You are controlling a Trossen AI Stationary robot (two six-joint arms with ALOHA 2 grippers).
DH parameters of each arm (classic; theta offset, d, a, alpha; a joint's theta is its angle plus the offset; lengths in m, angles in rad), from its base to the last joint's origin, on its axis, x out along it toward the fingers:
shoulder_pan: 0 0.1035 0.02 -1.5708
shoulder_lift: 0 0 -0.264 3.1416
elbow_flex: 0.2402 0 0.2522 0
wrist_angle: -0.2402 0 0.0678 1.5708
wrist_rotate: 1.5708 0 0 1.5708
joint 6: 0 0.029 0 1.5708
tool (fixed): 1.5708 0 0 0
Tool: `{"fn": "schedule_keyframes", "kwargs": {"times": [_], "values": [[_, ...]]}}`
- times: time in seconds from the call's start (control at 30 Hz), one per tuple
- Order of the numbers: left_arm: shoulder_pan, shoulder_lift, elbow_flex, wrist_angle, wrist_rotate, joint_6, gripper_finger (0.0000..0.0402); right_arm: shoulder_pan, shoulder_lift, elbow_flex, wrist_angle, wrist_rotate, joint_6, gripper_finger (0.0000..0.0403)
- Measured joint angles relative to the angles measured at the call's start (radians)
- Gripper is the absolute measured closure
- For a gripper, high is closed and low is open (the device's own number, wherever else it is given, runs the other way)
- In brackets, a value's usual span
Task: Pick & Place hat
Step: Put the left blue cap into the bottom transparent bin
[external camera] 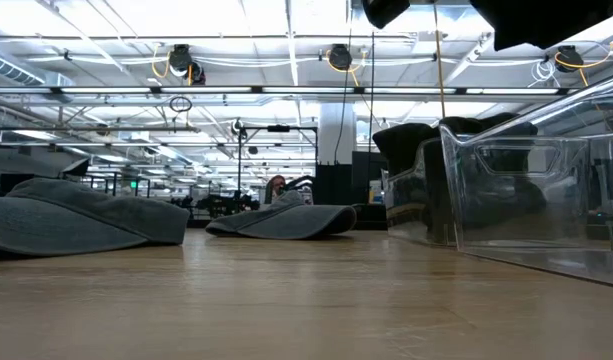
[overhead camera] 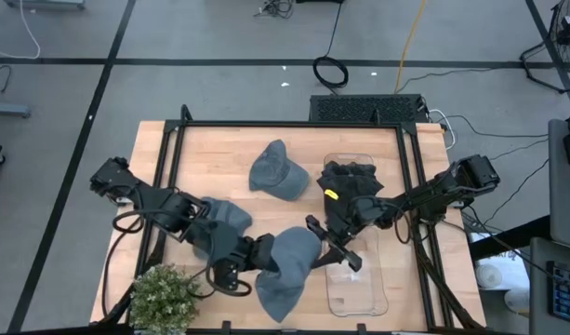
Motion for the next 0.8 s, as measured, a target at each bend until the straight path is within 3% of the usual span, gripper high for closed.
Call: {"fn": "schedule_keyframes", "kwargs": {"times": [0.17,0.33,0.43,0.53,0.67,0.73,0.8], "values": [[0.012,0.006,-0.001,0.0,0.019,-0.087,0.0392,0.004,0.0,0.0,0.028,-0.065,-0.073,0.0384],[0.018,0.011,-0.001,0.029,0.037,-0.246,0.0351,0.014,0.0,0.0,0.046,-0.066,-0.103,0.0399],[0.008,0.012,-0.001,0.12,0.02,-0.438,0.033,0.014,-0.012,-0.001,0.024,-0.049,-0.109,0.04],[-0.008,0.011,-0.001,0.2,-0.216,-0.717,0.031,0.017,-0.045,-0.005,-0.021,0.021,-0.125,0.0401],[-0.022,0.0,-0.001,0.13,-0.604,-0.814,0.0269,0.027,-0.128,-0.038,-0.143,0.188,-0.178,0.0401],[-0.01,-0.005,-0.001,0.07,-0.697,-0.906,0.0242,0.038,-0.19,-0.058,-0.228,0.313,-0.211,0.0402],[0.009,-0.018,-0.001,-0.05,-0.725,-1.046,0.0215,0.053,-0.257,-0.082,-0.319,0.467,-0.241,0.0402]]}}
